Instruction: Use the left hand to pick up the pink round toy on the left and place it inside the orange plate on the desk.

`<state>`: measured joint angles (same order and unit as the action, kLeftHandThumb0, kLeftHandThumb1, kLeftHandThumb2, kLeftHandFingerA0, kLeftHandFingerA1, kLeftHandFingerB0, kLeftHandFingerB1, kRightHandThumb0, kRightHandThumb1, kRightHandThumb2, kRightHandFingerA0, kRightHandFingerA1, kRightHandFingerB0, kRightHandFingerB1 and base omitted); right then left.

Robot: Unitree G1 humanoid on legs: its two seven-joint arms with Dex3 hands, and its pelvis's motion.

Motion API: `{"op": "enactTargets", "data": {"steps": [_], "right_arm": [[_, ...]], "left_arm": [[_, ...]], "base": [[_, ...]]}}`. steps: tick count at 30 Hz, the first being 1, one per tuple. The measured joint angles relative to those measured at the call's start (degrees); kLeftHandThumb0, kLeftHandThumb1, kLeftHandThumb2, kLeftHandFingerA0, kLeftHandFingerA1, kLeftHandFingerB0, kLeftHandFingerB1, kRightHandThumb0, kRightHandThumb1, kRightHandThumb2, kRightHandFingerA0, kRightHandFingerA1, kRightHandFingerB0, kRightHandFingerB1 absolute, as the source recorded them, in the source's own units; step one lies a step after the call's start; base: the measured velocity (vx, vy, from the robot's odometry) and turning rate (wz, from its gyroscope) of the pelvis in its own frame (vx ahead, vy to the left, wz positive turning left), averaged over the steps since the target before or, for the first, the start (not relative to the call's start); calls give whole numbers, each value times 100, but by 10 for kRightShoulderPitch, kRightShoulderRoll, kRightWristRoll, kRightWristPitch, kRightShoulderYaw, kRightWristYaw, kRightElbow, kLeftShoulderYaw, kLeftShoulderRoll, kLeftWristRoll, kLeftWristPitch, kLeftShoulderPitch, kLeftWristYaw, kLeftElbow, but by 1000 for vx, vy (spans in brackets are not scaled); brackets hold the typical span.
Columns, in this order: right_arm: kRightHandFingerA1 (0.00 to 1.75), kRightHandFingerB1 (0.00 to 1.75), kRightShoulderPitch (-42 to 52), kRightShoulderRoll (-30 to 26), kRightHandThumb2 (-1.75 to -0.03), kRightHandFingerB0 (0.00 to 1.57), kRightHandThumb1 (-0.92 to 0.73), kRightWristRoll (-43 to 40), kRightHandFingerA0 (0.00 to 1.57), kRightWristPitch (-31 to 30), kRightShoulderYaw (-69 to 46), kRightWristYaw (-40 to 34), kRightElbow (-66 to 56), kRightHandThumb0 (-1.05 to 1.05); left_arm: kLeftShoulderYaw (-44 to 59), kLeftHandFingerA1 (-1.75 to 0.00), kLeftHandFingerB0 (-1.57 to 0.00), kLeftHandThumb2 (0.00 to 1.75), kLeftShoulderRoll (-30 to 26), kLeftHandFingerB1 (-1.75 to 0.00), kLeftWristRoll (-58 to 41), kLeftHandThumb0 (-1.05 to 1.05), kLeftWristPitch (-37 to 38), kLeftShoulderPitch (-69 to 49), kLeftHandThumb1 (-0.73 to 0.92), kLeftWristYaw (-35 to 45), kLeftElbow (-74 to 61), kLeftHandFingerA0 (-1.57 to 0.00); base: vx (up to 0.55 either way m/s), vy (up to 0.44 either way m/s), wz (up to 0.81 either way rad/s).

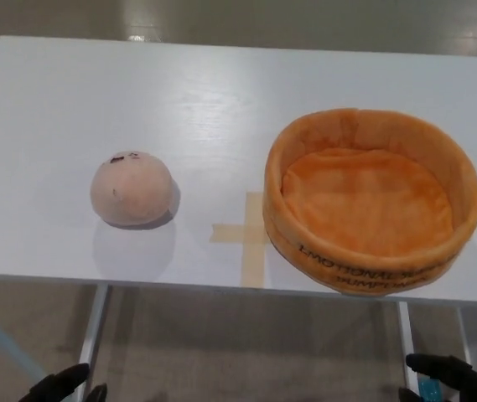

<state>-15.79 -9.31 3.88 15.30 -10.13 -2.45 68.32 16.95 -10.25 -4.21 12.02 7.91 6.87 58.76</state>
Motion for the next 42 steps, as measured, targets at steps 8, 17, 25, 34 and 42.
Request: {"op": "enactTargets", "data": {"steps": [8,17,25,34,42], "right_arm": [[100,75,0,0,-57,39,-60,-6,61,21,-5,-1,15,-14],[100,79,0,0,-58,41,-57,-11,59,27,-9,-2,19,-14],[101,76,-1,0,-57,41,-58,-10,61,30,-11,-2,19,-13],[100,74,-2,-1,-57,39,-59,-10,59,30,-11,-2,19,-12],[99,73,-5,-1,-58,39,-58,-10,59,30,-11,-2,19,-11]], "left_arm": [[-3,-41,-37,57,-4,-33,-7,-25,18,2,59,6,20,-46],[-57,-38,-24,57,-61,-30,0,-30,32,-20,56,56,10,-33],[-95,-50,0,98,-118,-48,3,-20,47,-68,55,129,-62,-2],[-127,-36,-28,58,-180,-30,-16,-16,54,-147,56,216,-250,-26],[-154,-34,-38,57,-252,-33,-45,-27,53,-194,58,300,-428,-31]], "base": [[0,0,0],[0,0,0],[0,0,0],[0,0,0],[0,0,0]]}}
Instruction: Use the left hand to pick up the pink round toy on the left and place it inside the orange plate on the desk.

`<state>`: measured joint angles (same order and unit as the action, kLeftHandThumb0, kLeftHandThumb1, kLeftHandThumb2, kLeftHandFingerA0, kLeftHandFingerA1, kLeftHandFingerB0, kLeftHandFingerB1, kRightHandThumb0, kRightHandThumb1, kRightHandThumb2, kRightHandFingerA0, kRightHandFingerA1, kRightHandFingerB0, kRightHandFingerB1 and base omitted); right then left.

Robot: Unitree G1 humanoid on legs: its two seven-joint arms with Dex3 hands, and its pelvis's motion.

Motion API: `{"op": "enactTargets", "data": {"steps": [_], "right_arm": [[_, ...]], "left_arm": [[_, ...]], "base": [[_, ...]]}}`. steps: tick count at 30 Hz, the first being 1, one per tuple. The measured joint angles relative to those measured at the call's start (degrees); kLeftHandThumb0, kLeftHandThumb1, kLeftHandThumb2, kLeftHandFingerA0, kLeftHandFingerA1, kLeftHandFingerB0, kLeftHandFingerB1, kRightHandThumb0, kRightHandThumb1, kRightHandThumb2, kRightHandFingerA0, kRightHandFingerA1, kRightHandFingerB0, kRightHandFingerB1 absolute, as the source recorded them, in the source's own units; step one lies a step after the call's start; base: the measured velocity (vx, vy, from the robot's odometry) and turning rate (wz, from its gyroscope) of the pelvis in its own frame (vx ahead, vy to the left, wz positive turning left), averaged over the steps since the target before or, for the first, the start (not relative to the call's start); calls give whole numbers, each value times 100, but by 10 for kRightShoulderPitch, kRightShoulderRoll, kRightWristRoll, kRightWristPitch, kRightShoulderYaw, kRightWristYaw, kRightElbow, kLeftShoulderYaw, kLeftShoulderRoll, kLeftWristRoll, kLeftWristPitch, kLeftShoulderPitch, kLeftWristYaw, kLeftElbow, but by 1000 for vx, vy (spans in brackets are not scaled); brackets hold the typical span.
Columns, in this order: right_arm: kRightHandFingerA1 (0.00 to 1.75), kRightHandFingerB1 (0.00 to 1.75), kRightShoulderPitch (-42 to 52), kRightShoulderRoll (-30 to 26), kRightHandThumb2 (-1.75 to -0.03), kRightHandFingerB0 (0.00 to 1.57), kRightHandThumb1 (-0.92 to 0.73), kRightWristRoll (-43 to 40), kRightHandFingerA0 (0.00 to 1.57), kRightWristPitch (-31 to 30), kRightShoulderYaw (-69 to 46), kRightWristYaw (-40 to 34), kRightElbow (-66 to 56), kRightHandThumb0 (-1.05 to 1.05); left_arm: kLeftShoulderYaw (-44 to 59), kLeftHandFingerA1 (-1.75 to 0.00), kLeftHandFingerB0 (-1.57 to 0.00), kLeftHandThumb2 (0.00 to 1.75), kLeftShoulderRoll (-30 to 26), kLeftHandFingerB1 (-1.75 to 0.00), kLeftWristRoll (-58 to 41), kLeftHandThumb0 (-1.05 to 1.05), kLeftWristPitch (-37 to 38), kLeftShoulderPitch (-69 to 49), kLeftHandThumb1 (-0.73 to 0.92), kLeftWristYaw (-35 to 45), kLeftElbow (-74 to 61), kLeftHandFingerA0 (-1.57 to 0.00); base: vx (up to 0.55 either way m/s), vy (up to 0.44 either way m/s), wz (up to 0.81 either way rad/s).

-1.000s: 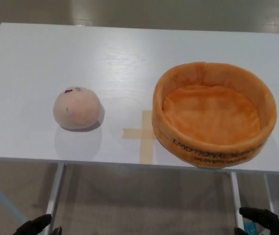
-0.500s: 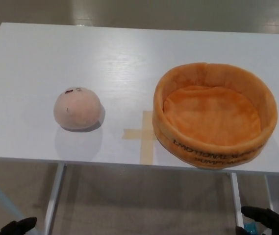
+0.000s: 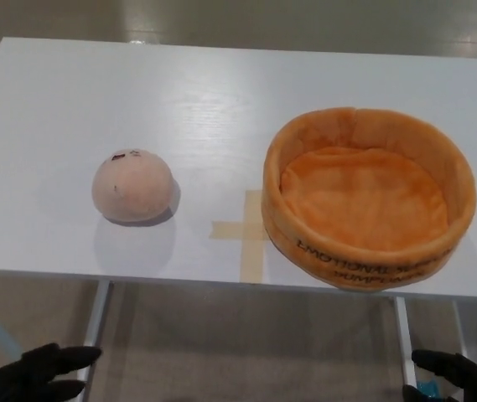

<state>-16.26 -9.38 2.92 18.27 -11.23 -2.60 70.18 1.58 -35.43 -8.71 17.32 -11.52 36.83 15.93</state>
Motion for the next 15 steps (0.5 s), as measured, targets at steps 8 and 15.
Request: {"op": "enactTargets", "data": {"steps": [8,15], "right_arm": [[94,75,-1,0,-60,39,-57,0,51,0,0,0,0,-9],[98,77,-2,0,-57,42,-57,0,57,0,0,0,0,-9]], "left_arm": [[0,-43,-34,66,-65,-39,-47,-39,-1,-21,47,69,-146,-33],[14,-37,-24,58,-101,-31,-110,-21,-3,-16,48,130,-267,-22]], "base": [[0,0,0],[0,0,0]]}}
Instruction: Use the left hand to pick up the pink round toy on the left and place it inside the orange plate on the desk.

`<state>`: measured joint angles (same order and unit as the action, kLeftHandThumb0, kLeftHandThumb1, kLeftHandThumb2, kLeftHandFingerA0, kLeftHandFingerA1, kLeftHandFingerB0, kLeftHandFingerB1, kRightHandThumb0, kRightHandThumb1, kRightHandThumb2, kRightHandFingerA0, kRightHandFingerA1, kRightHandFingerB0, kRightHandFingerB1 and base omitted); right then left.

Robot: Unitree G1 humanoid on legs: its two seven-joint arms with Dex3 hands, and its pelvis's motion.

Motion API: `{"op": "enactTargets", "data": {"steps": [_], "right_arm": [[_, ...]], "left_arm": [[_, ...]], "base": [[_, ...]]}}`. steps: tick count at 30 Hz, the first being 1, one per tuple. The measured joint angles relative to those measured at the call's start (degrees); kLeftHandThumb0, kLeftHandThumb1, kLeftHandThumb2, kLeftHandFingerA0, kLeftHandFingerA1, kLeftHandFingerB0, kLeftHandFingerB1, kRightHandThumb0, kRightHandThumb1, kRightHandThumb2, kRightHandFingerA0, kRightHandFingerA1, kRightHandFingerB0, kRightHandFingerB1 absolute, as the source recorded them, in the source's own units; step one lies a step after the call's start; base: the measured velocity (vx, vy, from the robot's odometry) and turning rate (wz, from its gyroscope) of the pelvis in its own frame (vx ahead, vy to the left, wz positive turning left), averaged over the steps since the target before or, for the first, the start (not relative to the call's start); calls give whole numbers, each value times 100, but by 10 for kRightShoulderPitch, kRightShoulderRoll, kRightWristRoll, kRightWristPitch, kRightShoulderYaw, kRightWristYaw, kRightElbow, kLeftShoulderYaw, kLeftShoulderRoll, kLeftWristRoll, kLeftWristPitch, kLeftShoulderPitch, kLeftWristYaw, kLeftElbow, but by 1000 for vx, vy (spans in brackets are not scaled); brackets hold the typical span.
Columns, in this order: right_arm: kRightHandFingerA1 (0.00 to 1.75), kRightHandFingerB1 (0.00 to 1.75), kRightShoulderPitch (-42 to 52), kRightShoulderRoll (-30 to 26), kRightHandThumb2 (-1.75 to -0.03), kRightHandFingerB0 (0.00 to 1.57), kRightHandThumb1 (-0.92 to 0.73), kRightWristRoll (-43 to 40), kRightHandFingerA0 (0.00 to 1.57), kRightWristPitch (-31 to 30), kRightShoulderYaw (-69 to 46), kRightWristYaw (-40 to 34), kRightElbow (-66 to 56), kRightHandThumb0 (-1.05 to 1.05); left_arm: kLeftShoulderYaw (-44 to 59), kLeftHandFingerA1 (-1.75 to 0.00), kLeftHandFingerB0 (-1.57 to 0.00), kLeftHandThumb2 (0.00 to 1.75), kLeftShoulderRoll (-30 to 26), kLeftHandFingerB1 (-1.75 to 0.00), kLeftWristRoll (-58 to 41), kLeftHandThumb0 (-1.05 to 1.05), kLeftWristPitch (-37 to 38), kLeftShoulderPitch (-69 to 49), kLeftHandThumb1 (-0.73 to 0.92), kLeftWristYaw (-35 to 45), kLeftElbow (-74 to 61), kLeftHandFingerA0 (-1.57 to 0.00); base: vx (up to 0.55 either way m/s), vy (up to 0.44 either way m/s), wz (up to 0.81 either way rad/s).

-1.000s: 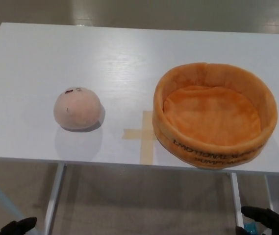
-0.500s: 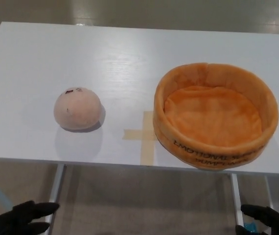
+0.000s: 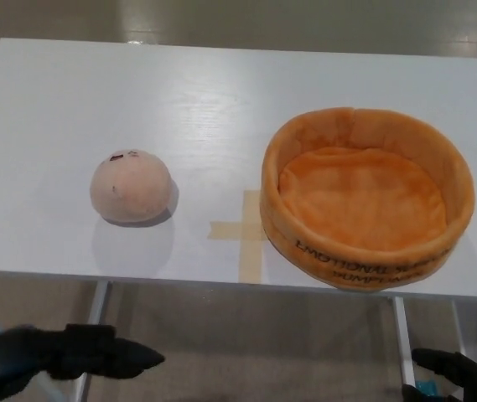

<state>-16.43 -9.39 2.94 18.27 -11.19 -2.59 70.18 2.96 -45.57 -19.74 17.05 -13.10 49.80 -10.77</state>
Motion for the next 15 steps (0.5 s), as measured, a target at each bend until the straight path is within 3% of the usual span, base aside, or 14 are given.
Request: {"op": "enactTargets", "data": {"steps": [3,4,6,8,9,10,15], "right_arm": [[98,76,0,0,-57,42,-58,0,55,0,0,0,1,-10],[98,75,-1,0,-58,40,-58,0,56,0,0,0,1,-10],[98,74,-1,0,-58,40,-58,-1,56,0,0,0,2,-10],[96,74,-2,0,-59,40,-58,-1,55,-1,1,1,3,-9],[96,74,-3,0,-59,40,-58,-1,55,-1,1,1,4,-9],[95,76,-3,-1,-59,42,-56,-1,56,-1,1,1,4,-10],[100,77,-5,-2,-61,45,-54,1,62,-1,5,1,5,-9]], "left_arm": [[6,-37,-25,57,-8,-31,-31,-21,-2,23,46,20,-53,-21],[7,-26,-26,56,-7,-31,-41,-14,-2,37,48,26,-70,-9],[7,-19,-24,59,-5,-34,-49,-15,-3,53,45,29,-83,-9],[8,-24,-24,53,1,-30,-51,-8,-6,90,48,27,-95,0],[8,-24,-24,53,3,-30,-51,-8,-10,105,48,26,-96,0],[7,-15,-19,67,5,-40,-48,-14,-11,114,40,24,-95,0],[-9,-14,-18,66,18,-39,-1,-16,-12,183,40,3,-61,0]], "base": [[0,0,0],[0,0,0],[0,0,0],[0,0,0],[0,0,0],[0,0,0],[0,0,0]]}}
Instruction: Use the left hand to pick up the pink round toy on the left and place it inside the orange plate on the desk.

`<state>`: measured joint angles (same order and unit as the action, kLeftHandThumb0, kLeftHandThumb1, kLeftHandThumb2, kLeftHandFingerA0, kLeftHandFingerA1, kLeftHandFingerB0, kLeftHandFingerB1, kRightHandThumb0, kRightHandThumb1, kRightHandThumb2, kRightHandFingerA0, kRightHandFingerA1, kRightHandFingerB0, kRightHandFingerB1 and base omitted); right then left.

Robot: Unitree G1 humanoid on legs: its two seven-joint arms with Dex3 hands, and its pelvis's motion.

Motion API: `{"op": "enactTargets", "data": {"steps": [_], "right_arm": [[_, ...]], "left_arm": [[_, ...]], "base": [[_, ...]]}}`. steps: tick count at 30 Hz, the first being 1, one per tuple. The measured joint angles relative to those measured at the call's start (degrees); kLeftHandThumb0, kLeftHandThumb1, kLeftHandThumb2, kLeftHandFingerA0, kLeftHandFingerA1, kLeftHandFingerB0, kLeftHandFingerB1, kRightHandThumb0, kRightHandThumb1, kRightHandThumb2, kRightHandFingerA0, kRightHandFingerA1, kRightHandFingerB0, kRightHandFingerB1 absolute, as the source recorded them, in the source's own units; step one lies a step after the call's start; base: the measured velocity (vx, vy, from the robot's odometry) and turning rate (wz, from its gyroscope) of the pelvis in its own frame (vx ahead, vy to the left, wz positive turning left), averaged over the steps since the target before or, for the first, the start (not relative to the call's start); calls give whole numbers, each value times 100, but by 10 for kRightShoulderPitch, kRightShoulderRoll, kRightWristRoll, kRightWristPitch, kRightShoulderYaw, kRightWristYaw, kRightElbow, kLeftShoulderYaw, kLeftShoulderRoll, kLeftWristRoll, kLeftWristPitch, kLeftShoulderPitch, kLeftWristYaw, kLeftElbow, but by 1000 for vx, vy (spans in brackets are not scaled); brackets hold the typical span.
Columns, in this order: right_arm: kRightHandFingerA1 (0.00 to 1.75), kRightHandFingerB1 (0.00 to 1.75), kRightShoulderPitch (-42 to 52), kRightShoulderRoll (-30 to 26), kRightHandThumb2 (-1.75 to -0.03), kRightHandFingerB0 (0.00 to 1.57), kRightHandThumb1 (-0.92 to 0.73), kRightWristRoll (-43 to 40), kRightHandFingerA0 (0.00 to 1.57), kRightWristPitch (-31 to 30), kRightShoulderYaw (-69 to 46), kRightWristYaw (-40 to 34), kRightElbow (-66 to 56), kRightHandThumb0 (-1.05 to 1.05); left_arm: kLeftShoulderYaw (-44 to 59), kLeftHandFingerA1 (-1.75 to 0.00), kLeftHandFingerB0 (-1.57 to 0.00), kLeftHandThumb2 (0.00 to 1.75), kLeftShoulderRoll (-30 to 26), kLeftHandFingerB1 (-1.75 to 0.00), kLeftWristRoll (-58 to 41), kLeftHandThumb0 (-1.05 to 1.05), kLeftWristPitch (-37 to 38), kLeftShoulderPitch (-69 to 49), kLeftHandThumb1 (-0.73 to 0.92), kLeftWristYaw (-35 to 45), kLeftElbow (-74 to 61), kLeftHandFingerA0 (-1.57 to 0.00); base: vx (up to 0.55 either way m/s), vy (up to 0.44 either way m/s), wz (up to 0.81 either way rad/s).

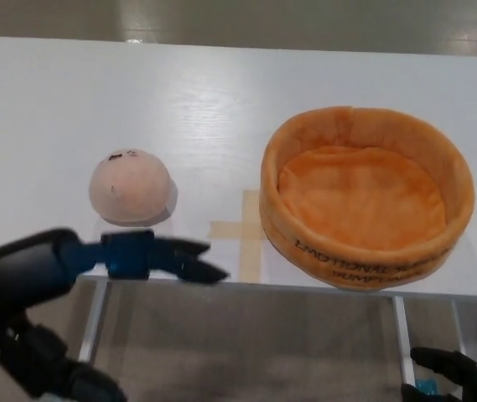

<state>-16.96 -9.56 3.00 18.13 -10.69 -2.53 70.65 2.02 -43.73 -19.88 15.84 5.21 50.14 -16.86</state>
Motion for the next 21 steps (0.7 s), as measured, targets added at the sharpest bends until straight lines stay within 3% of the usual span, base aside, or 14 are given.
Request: {"op": "enactTargets", "data": {"steps": [7,10,12,14,21], "right_arm": [[96,74,0,0,-58,44,-57,1,59,0,4,0,0,-9],[96,75,0,0,-61,44,-56,1,59,-1,6,0,0,-8],[106,82,-1,0,-61,50,-55,2,60,-1,7,0,0,-10],[99,76,-1,0,-56,49,-58,2,65,-1,9,0,0,-15],[99,78,-3,-1,-55,50,-58,6,62,-1,18,0,0,-14]], "left_arm": [[-31,0,-9,64,5,-32,68,-22,-2,63,38,-29,58,0],[-44,-1,-9,64,9,-32,92,-23,-6,84,38,-39,82,0],[-59,0,-8,64,14,-31,116,-20,-11,105,37,-50,108,0],[-69,-1,-8,64,19,-31,133,-20,-13,120,37,-60,127,0],[-110,0,-3,67,41,-28,206,-16,-21,184,40,-103,219,0]], "base": [[0,0,0],[0,0,0],[0,0,0],[0,0,0],[0,0,0]]}}
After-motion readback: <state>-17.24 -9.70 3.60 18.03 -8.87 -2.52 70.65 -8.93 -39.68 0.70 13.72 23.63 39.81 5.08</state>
